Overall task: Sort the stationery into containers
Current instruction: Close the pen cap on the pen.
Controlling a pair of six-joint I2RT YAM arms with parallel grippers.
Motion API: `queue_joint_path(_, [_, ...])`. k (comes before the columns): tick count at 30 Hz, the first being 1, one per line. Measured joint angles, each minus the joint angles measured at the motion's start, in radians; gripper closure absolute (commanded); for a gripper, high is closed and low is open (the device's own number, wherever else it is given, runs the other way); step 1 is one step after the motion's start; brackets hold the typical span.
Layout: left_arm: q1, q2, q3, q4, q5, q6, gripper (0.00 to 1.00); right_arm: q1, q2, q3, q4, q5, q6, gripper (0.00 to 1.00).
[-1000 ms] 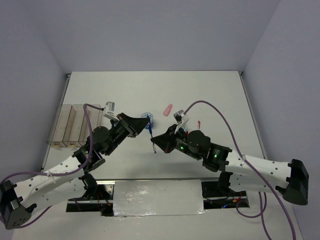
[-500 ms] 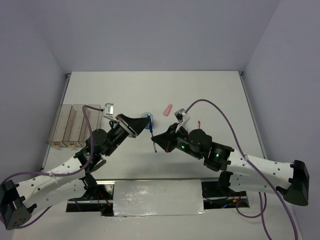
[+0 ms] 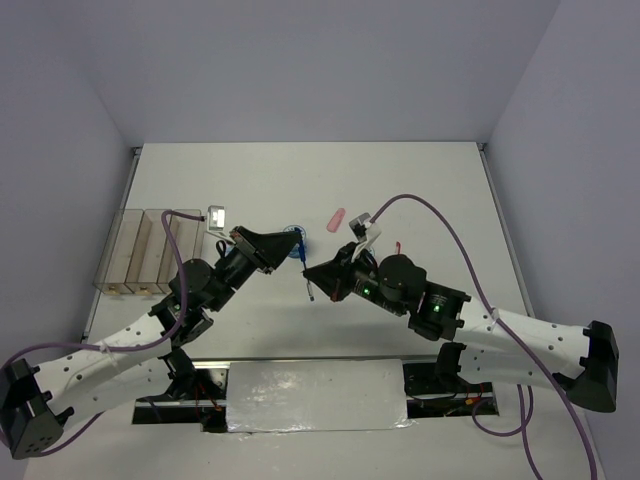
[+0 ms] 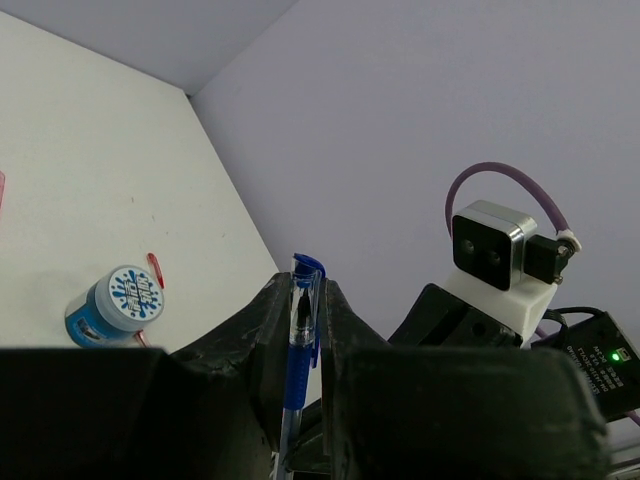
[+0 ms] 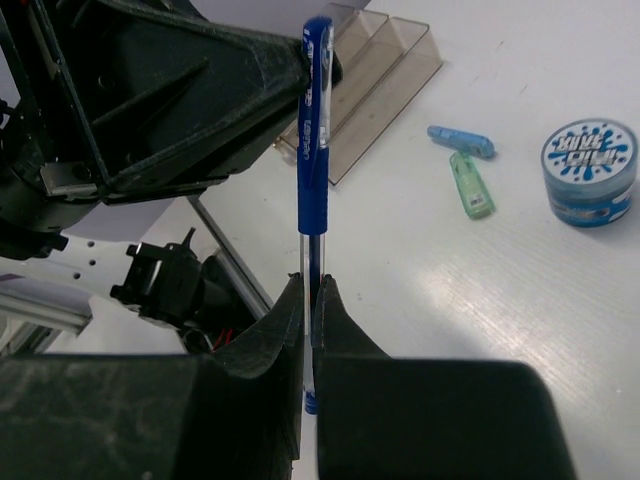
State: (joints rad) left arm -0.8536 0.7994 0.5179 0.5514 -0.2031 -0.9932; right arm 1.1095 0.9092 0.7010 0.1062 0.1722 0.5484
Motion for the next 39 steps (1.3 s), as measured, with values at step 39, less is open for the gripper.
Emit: queue_joint_path(39, [-0.064,0.011,0.014,0.063,-0.177,-0.003,1.0,-0.145,0.076,0.194,-0.142,-0.237,-0.145,1.0])
